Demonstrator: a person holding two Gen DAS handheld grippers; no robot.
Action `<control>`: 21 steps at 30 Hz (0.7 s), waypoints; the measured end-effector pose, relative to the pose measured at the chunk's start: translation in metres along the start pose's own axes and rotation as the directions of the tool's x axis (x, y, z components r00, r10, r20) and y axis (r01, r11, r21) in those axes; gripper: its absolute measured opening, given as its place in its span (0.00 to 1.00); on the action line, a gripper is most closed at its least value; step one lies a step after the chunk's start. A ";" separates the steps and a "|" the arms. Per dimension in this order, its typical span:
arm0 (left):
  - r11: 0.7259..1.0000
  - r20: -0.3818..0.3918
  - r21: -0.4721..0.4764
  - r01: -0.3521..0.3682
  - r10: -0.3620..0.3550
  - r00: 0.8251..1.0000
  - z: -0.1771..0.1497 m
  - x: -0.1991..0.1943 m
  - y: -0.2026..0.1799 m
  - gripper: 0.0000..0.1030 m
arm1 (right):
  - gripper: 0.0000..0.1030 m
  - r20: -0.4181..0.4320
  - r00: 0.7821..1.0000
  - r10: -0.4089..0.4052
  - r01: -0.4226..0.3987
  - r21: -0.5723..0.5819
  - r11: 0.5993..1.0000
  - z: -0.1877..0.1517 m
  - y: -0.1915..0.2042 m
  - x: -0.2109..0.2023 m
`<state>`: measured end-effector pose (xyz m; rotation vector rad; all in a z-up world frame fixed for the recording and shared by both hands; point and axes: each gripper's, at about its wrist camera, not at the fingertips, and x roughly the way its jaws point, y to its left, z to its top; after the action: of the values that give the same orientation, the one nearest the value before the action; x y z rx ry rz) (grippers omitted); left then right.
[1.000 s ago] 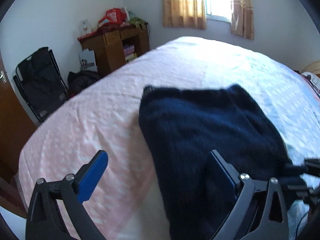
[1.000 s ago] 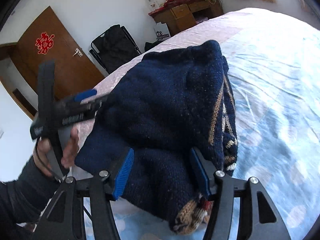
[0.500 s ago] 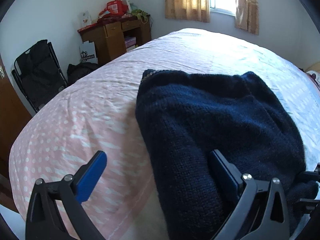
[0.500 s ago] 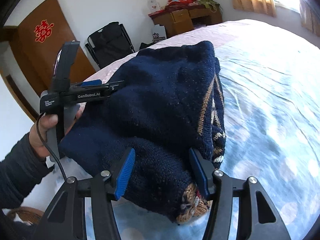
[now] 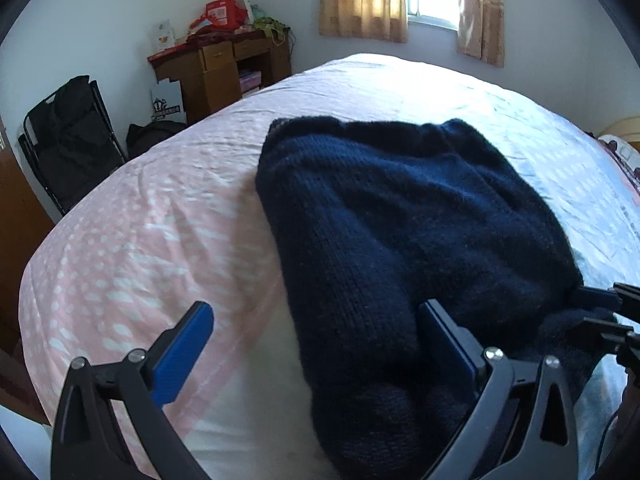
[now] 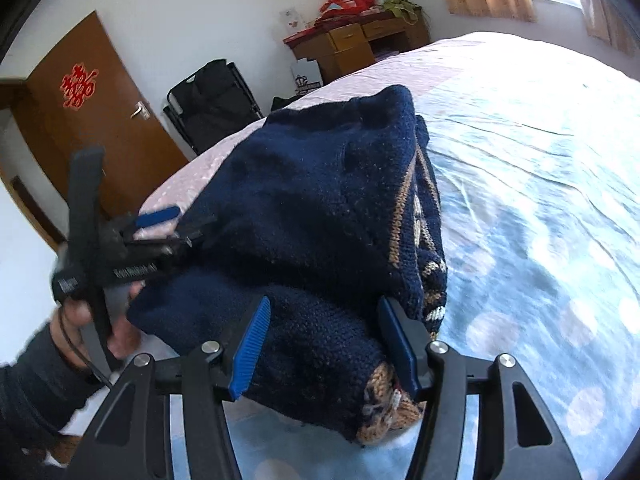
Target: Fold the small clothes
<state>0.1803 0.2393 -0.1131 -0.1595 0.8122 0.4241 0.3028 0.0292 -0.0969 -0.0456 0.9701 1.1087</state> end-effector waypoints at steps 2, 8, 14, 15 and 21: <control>1.000 -0.002 0.004 0.006 -0.006 1.000 0.002 -0.006 -0.002 1.00 | 0.56 0.013 1.000 -0.024 0.023 0.021 1.000 0.003 0.004 -0.008; 0.999 0.051 0.042 0.020 -0.022 0.998 -0.003 -0.046 -0.011 1.00 | 0.56 0.040 0.993 -0.111 0.109 0.034 0.993 0.001 0.019 -0.018; 0.995 0.200 0.067 0.077 -0.089 0.976 -0.003 -0.120 -0.019 1.00 | 0.58 0.208 0.936 -0.285 0.293 -0.008 0.956 -0.008 0.067 -0.073; 0.994 0.221 0.067 0.086 -0.099 0.970 -0.003 -0.131 -0.019 1.00 | 0.58 0.241 0.918 -0.316 0.327 -0.009 0.945 -0.010 0.076 -0.084; 0.987 0.327 0.079 0.140 -0.158 0.932 -0.003 -0.184 -0.019 1.00 | 0.70 0.389 0.845 -0.368 0.409 -0.024 0.912 -0.012 0.124 -0.136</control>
<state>0.0749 0.1654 0.0190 -0.0938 0.4733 0.2744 0.1864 -0.0156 0.0396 -0.1077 0.5208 0.7506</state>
